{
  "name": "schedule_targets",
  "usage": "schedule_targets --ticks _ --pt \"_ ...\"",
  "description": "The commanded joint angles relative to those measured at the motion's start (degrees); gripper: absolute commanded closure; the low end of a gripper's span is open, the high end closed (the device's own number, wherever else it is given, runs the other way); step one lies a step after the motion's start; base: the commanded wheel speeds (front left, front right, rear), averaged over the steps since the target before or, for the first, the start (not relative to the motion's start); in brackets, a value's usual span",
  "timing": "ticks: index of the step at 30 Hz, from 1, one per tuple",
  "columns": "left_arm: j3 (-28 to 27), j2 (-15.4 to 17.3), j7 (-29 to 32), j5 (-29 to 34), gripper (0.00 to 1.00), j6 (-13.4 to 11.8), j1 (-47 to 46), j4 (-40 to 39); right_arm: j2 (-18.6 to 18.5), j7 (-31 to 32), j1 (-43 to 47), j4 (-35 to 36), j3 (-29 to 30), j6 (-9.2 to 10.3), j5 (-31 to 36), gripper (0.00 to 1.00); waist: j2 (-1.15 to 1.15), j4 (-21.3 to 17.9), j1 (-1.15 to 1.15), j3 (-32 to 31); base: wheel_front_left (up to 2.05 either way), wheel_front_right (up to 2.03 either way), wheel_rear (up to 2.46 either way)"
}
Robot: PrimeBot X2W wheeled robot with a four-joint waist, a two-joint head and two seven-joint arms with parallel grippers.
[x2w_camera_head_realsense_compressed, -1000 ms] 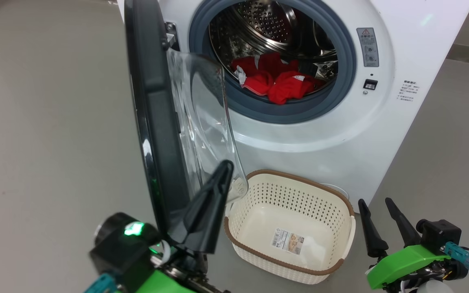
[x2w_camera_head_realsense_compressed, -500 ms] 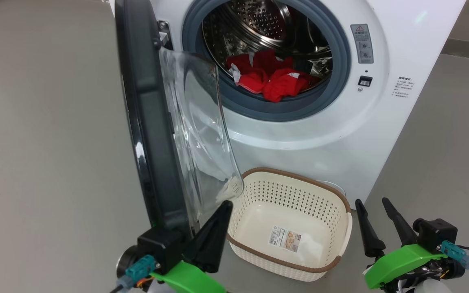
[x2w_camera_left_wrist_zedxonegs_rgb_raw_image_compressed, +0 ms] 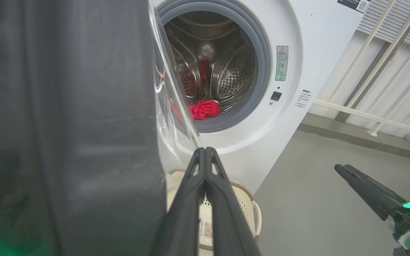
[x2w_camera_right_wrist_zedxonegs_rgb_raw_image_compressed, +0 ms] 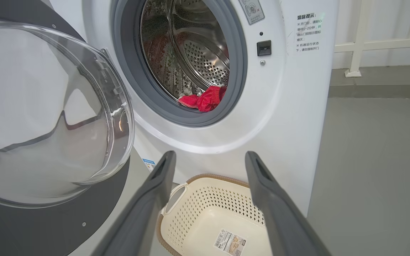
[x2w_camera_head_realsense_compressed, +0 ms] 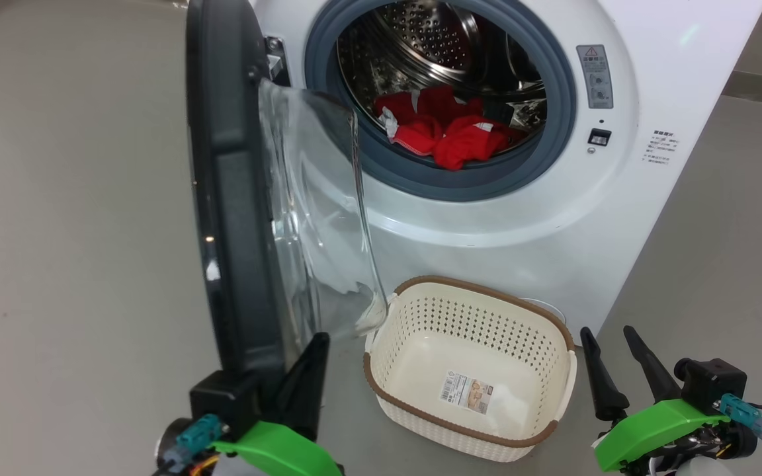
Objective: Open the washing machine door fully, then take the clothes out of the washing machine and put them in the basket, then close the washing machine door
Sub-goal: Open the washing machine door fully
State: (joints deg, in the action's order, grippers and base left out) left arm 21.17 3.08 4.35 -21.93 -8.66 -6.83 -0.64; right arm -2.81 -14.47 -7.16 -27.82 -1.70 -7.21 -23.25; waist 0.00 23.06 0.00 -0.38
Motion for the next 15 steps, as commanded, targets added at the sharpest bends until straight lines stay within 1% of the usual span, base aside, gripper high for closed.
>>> schedule_targets --ticks 1,5,6,15 --pt "-4.3 1.6 -0.5 0.0 1.00 -1.7 -0.5 -0.6 -0.1 -0.5 -0.5 1.1 -1.4 -0.28 -0.5 0.00 0.00 0.3 0.00 0.0 0.00 0.00 0.00" --pt "-6.5 2.8 -0.2 -0.3 1.00 -3.3 0.2 -0.6 -0.1 -0.5 -0.3 1.1 -1.2 -0.28 -0.6 0.00 0.00 0.8 0.00 0.0 0.00 0.00 0.00" --pt "-6.5 2.8 -0.2 -0.3 1.00 -3.3 0.2 -0.6 -0.1 -0.5 -0.3 1.1 -1.2 -0.28 -0.6 0.00 0.00 0.8 0.00 0.0 0.00 0.00 0.00" --pt "-12.3 5.9 -0.9 -0.9 1.00 -6.8 2.7 -2.6 -0.1 -0.5 -0.4 1.0 -1.4 -0.28 0.1 0.00 0.00 1.2 0.00 0.7 0.00 0.00 0.00"
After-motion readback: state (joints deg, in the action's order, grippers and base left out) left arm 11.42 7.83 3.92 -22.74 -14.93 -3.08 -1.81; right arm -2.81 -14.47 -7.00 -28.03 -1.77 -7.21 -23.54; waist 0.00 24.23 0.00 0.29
